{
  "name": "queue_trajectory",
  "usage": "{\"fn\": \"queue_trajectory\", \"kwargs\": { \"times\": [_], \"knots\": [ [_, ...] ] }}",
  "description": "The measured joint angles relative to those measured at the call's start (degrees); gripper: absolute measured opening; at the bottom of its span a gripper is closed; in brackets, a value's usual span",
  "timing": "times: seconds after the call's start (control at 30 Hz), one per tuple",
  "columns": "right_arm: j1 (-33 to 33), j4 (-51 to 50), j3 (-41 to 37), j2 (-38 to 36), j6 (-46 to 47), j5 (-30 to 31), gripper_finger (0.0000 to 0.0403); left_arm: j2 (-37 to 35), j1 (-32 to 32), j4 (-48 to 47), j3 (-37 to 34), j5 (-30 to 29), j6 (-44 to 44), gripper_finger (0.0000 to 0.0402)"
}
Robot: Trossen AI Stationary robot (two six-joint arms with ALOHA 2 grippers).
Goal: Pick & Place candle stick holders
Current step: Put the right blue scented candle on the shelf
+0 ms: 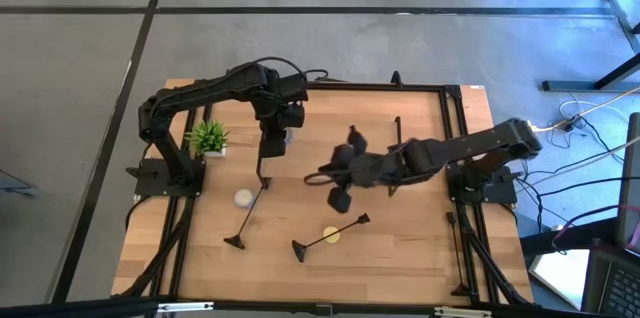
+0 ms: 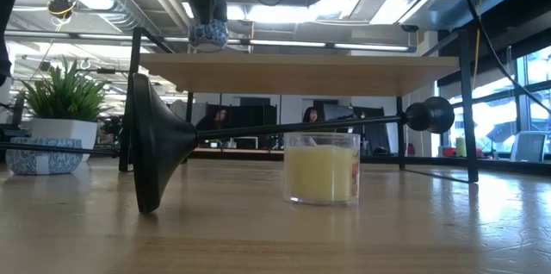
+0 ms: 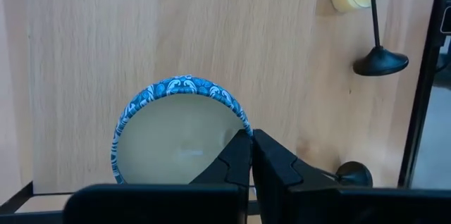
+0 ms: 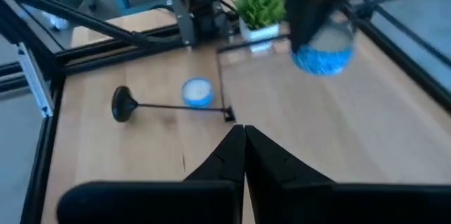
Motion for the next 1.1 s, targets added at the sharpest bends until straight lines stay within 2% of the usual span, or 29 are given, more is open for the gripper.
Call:
{"fn": "queue_trajectory", "kwargs": {
  "times": [0.2, 0.37, 0.5, 0.9, 1.1],
  "knots": [
    [1.1, 7.7, -15.15, -11.13, 6.43, 2.17, 0.001, 0.0, 0.39, 0.36, 0.01, 0.22, 0.6, 0.0002],
    [2.75, 7.86, -21.29, -17.73, 9.53, 6.27, 0.0009, 0.12, 0.79, 0.42, 0.01, 1.15, 1.17, 0.0002],
    [3.3, 7.6, -21.63, -18.74, 9.34, 6.56, 0.0009, 0.58, 0.45, 0.45, 0.01, 2.47, 1.55, 0.0002],
    [3.74, 9.52, -21.46, -18.79, 8.23, 5.08, 0.0009, 2.9, -4.17, -0.51, 0.03, -2.76, 3.84, 0.0002],
    [5.54, 9.8, -20.22, -18.79, 7.78, 5.49, 0.0009, 3.25, -4.04, 0.38, -0.01, -4.22, 4.4, 0.0002]
  ]
}}
